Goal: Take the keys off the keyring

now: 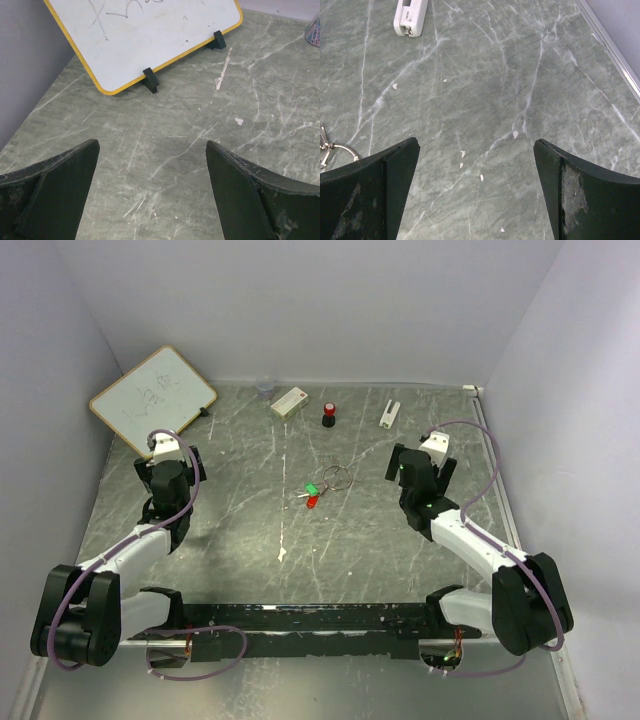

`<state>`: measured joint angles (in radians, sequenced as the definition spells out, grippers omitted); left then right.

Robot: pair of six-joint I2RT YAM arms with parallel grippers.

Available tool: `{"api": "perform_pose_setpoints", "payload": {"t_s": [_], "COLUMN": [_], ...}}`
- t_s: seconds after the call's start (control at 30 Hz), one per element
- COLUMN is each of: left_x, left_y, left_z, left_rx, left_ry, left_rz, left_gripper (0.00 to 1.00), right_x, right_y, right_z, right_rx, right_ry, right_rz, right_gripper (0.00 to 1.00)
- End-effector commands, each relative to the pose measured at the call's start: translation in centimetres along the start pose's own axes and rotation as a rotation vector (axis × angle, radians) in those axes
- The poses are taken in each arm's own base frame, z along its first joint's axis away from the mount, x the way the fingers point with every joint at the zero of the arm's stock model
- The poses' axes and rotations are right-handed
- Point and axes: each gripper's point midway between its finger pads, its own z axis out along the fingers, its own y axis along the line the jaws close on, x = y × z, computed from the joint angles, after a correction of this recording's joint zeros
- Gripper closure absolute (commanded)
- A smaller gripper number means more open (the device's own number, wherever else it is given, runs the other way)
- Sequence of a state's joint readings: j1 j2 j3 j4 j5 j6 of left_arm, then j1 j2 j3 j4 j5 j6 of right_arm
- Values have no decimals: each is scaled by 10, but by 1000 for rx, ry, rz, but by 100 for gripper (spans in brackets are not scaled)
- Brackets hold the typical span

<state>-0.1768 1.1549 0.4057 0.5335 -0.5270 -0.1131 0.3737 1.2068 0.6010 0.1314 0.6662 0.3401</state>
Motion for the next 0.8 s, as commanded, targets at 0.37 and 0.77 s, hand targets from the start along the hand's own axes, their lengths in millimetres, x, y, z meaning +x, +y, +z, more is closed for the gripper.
{"api": "perform_pose_setpoints", "payload": {"t_s": [0.37, 0.77], "left_x": [-10, -16], "left_y": [-4, -24], "left_z": [-1, -12], "left_rx": [4, 151], "left_ry": [-25, -78], "left_rz": [-44, -66], "left_gripper": [1, 1], "right_x": [-9, -3], "right_y": [17, 83], "right_z": [-16, -60], "right_rx": [-151, -458], "right_ry": [-22, -4], "right_rz": [-7, -100], "right_gripper": [0, 16]}}
